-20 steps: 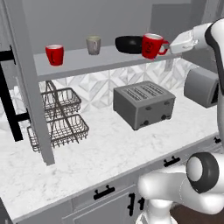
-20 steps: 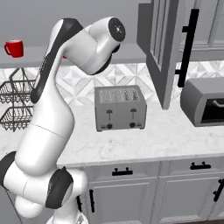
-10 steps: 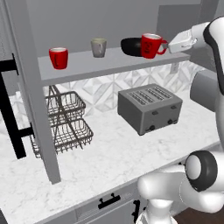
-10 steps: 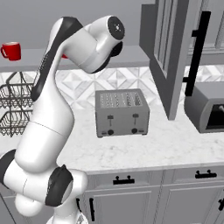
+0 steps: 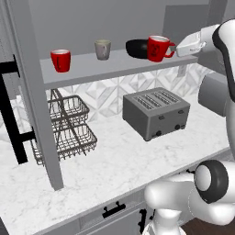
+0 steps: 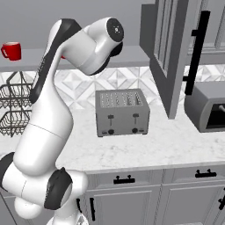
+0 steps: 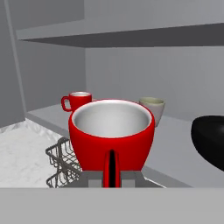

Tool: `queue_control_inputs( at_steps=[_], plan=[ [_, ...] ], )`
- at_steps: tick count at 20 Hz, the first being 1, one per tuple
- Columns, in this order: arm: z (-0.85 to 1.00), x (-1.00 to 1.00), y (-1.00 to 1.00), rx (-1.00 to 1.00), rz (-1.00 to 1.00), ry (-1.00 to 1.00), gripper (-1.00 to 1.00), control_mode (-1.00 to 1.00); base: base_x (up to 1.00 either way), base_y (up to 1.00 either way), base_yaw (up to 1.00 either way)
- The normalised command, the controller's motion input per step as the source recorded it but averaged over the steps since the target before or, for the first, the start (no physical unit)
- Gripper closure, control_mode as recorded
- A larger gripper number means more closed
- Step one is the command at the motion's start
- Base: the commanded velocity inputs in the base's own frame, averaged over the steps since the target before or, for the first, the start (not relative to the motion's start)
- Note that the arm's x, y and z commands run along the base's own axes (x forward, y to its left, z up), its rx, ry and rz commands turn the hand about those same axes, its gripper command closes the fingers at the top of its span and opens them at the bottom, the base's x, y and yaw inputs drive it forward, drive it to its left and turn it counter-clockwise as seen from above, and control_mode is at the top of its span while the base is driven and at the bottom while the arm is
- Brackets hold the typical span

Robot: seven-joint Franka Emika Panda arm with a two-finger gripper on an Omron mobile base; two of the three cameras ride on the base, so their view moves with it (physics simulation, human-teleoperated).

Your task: Gather all objects into one cabinet and sort the glasses and bowls to opposite sides.

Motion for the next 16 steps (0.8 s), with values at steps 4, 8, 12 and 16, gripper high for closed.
queue_control_inputs(
  at_steps=[4,8,12,16],
  plan=[
    [0.0,0.0,0.0,0.0,0.0,0.0,1.0,1.0,0.0,0.0,0.0],
    [0.0,-0.04,0.64,0.0,0.0,0.02,1.0,-1.0,0.0,0.09,0.0],
    [0.0,-0.03,1.0,0.0,0.0,0.06,1.0,-1.0,0.0,0.0,0.0],
    [-0.02,0.01,0.92,-0.02,0.0,0.07,1.0,-1.0,0.0,0.0,0.0]
  ],
)
